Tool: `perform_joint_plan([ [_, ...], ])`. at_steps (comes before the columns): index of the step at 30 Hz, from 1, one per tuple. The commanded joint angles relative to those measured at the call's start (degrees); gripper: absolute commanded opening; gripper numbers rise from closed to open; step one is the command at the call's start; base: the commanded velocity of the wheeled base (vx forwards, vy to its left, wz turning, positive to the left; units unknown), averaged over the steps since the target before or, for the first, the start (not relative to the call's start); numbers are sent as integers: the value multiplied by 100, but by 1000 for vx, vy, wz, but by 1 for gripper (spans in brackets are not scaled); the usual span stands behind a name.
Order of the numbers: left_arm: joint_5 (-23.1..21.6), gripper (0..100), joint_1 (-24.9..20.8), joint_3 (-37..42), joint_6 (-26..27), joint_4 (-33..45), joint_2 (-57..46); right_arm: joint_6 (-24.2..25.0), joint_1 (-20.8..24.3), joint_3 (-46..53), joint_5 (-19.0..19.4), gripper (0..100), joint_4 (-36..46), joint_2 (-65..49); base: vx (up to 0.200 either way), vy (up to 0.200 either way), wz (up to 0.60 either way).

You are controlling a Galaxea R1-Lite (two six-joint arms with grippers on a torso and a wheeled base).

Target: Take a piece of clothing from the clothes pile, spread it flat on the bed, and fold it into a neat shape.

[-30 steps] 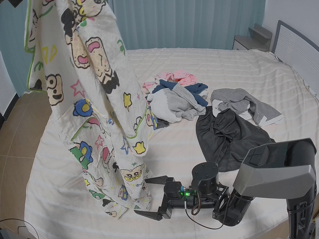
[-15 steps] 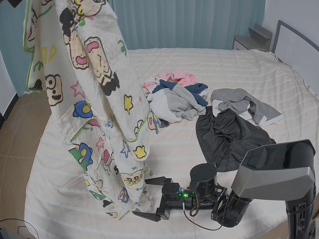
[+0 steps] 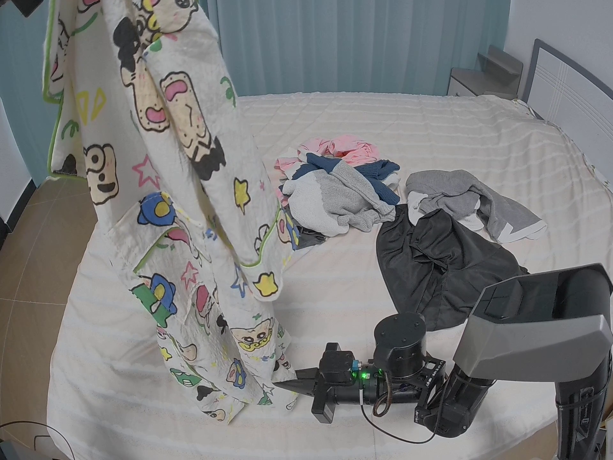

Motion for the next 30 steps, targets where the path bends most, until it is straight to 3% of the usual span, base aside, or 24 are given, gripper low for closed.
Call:
perform_joint_plan([
  [1,-1,0,79,39,4,8,-10,5,-57,248,-15,0,-156,-285,0,0,0],
  [8,-1,0,360,56,31,34,-45,32,-391,758,-217,0,-402,-944,0,0,0],
  [15,52,0,1133,21,57,43,60,286,-646,1276,-569,0,-516,-2025,0,0,0],
  [21,96,0,1458,21,163,43,104,295,-910,1259,-841,0,-411,-2588,0,0,0],
  [25,562,0,1520,30,567,43,227,295,-1051,1206,-1105,0,-270,-2886,0,0,0],
  [30,711,0,1538,109,883,78,254,295,-1191,1039,-1280,0,-244,-3045,0,0,0],
])
